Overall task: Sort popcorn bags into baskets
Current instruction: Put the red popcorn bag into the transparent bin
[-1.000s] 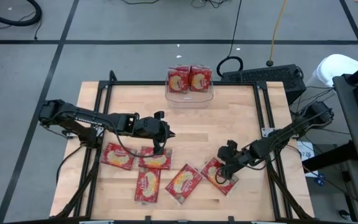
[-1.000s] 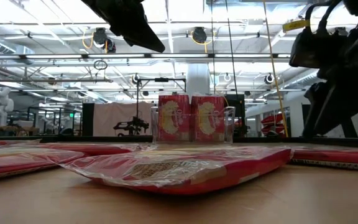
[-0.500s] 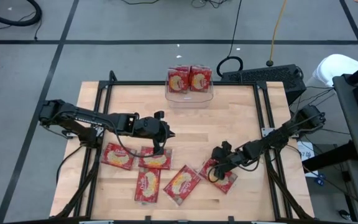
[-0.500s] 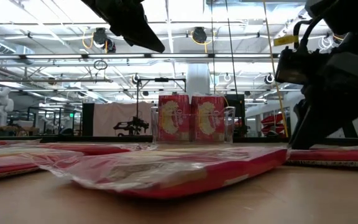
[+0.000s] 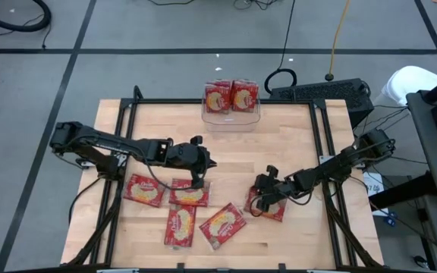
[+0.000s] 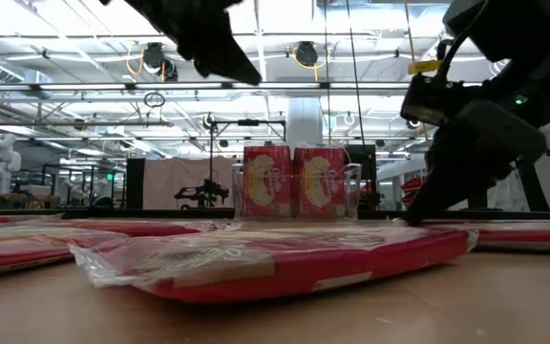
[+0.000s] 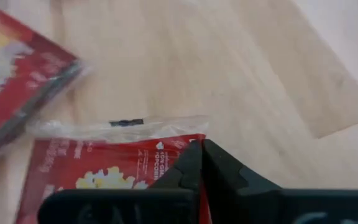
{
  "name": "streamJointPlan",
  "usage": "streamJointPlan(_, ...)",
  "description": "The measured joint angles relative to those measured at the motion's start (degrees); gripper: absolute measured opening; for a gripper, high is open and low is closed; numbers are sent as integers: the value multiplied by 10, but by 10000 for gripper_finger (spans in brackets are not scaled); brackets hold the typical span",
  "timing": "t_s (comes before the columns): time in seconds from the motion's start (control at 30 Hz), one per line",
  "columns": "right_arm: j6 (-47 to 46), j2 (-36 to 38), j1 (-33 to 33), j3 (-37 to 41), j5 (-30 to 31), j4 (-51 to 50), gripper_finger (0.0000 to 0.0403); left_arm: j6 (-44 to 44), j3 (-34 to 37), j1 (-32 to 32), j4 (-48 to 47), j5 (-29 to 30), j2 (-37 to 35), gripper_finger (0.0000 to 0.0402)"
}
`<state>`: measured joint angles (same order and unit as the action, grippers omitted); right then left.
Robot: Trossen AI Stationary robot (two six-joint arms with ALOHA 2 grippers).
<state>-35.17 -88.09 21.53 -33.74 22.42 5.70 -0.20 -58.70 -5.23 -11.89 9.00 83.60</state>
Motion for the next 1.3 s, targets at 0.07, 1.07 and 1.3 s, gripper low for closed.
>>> streamJointPlan(0.07,7,0,-9,0,4,0,1,-25,0,-5,33,-5,23,35)
streamJointPlan(1.07,-24,94,13,-1,-48,-159,120,-228,1,-45,317,-54,261,259)
streamJointPlan(1.3,-47,79,22,41,-45,-87,238,-228,1,-44,316,-54,261,227)
